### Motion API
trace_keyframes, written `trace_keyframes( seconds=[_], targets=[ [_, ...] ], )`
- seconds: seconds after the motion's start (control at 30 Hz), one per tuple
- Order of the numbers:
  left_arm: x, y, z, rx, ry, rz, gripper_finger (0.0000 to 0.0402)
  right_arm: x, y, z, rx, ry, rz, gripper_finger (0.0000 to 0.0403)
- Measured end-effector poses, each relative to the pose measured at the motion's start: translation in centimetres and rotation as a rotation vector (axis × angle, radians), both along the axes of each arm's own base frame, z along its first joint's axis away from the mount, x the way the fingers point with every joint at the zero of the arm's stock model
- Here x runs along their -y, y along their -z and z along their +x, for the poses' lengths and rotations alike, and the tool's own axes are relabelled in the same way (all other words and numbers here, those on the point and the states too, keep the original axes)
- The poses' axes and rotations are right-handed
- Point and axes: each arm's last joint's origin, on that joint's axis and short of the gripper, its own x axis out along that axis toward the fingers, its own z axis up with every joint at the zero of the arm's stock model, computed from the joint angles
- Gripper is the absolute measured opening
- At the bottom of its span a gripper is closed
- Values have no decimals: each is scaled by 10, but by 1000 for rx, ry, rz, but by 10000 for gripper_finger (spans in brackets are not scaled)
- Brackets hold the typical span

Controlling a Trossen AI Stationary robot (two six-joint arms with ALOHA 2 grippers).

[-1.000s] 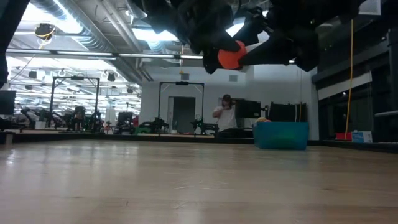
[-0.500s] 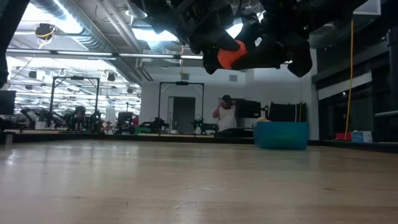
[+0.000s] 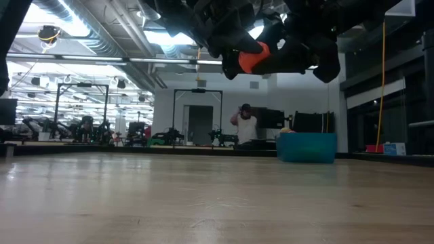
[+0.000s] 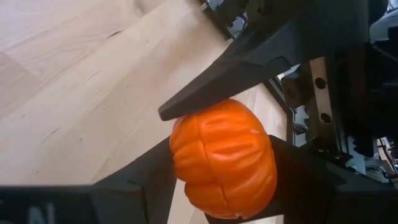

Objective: Pick and placing Produce into tupperware
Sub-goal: Put the orange pumpkin into the blue bin

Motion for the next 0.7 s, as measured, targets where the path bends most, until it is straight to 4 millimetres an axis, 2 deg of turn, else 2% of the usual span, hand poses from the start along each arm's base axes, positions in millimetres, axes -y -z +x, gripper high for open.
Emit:
trace_keyframes(
  seconds=[0.37,0.6,0.7],
  targets=[
    [0,0,0,-3,1,-2,235,-1,0,0,5,-16,6,226],
    [0,0,0,-7,7,-13,235,-1,0,0,3,-29,-6,179],
    [0,0,0,-7,6,-13,235,-1,0,0,2,-28,-5,178]
  ],
)
